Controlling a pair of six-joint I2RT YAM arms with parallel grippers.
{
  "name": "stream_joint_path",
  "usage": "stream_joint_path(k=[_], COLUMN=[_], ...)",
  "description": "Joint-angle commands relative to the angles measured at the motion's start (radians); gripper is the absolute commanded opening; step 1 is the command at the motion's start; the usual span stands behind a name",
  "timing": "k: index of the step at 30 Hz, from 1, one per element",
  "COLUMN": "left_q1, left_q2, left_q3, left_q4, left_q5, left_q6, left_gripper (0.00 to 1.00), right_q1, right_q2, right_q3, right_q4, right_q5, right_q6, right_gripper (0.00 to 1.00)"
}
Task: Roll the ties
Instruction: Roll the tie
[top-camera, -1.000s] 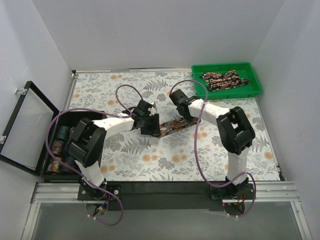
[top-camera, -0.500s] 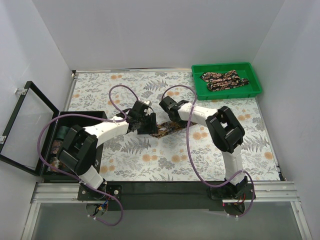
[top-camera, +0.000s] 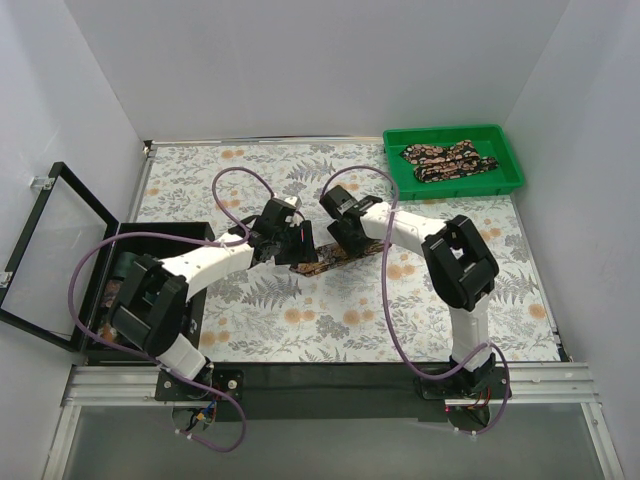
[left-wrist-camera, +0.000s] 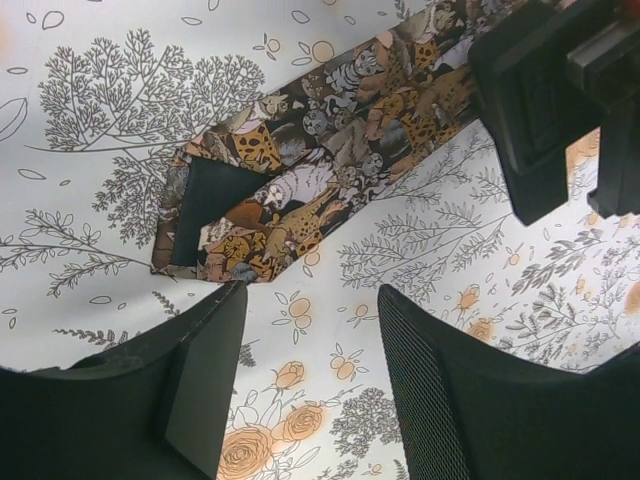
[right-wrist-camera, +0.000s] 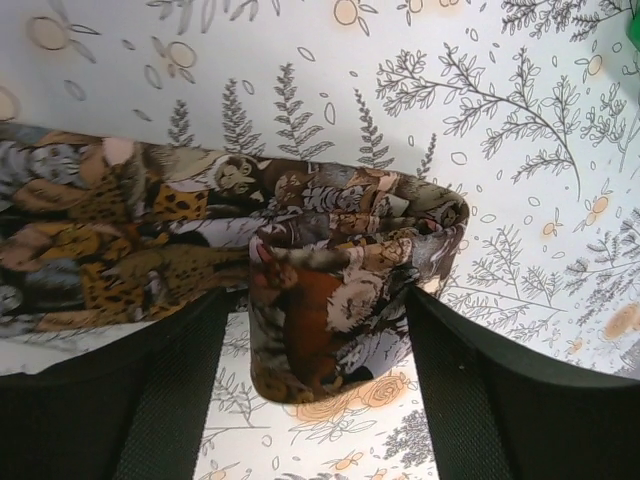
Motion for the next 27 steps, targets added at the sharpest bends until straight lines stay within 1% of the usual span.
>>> stream_joint_path(k=[1,2,8,11,14,15,17,18,20,21,23,24,27], left_q1=[0.0,0.002,0.0,-0.01,-0.03,-0.035,-0.053,-0.058,-0.073,-0.078,-0.092,-0.096,-0.105], left_q2=[-0.071,-0.073,-0.054,-0.013,0.031,0.063,0.096,0.135,0.176,0.194,0.251,0.268,0.327], left_q3=[0.006,0.011,0.057,0.104,0.172,0.19,0.244,0.261,0.314,0.333,0.383,0.399,0.45], left_q4=[0.019,0.019,0.016,0.019,0.022,0.022,0.031,0.033,0.037,0.037,0.037,0.037,0.037], left_q5=[-0.016,-0.016,-0.005,0.013,0.025,0.031,0.044,0.045,0.059,0.064,0.082,0.087,0.105], left_q6=[-0.019,-0.022,-0.069,-0.094,-0.12,-0.124,-0.14,-0.144,-0.155,-0.161,-0.166,-0.167,-0.17], left_gripper=[0.52,0.52,0.54,0.54,0.54,0.55,0.55,0.55,0.54,0.54,0.54,0.54,0.51], right_q1=[0.008,0.008,-0.006,-0.05,-0.124,-0.173,-0.23,-0.289,-0.346,-0.4,-0.446,-0.487,-0.553], right_q2=[-0.073,-0.077,-0.122,-0.166,-0.225,-0.255,-0.287,-0.313,-0.334,-0.35,-0.363,-0.367,-0.364], right_q3=[0.025,0.029,0.039,0.032,-0.014,-0.031,-0.097,-0.117,-0.161,-0.204,-0.246,-0.289,-0.361], right_q4=[0.009,0.009,0.016,0.035,0.076,0.108,0.148,0.189,0.226,0.266,0.314,0.363,0.467], right_q5=[-0.095,-0.104,-0.201,-0.268,-0.38,-0.461,-0.552,-0.633,-0.707,-0.771,-0.828,-0.889,-1.0], right_q6=[0.039,0.039,0.059,0.056,0.054,0.062,0.071,0.08,0.093,0.097,0.113,0.116,0.129], right_gripper=[0.66,0.69,0.73,0.74,0.76,0.77,0.81,0.82,0.85,0.87,0.88,0.88,0.87])
